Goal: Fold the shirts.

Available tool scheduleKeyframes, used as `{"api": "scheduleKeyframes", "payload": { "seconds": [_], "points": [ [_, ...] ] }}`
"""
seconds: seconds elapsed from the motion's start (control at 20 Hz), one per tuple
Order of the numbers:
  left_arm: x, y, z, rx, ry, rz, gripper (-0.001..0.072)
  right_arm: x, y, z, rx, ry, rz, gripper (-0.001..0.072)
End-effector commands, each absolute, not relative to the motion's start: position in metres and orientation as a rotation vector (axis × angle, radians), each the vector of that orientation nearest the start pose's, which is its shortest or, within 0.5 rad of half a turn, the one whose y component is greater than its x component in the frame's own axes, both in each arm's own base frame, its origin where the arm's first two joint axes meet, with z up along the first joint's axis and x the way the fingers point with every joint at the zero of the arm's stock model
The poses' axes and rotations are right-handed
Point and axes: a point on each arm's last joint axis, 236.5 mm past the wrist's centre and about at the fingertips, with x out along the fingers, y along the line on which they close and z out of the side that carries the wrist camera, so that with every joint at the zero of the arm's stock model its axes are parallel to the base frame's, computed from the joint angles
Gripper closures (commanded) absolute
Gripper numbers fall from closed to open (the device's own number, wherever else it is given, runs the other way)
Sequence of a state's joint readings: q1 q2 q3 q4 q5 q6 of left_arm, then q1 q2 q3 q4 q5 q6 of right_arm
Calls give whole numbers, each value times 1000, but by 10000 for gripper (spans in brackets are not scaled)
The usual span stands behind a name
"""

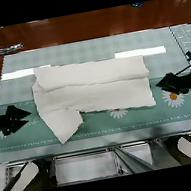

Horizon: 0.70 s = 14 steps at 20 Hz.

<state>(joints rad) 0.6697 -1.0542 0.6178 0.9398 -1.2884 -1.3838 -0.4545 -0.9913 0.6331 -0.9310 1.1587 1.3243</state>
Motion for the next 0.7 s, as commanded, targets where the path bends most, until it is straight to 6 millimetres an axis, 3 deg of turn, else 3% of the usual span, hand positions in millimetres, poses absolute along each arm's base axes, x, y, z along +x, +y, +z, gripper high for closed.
{"api": "scheduleKeyframes", "payload": {
  "seconds": [0.0, 0.3, 0.5, 0.55, 0.6, 0.65],
  "points": [
    [228, 8, -68, -1055, 1321, 33, 200, 261, 26, -33, 768, 1198, 112, 295],
    [227, -19, -102, -1003, 1427, -2, 199, 262, 26, -30, 766, 1189, 114, 295],
    [240, -39, -117, -995, 1442, -26, 201, 276, 8, -14, 772, 1134, 61, 295],
    [243, -41, -118, -987, 1444, -31, 223, 276, -4, -9, 772, 1125, 35, 295],
    [244, -43, -116, -980, 1450, -45, 491, 273, -22, -10, 759, 1120, -16, 295],
    [246, -44, -113, -961, 1448, -71, 683, 263, -45, -18, 744, 1137, -98, 295]
  ]
}}
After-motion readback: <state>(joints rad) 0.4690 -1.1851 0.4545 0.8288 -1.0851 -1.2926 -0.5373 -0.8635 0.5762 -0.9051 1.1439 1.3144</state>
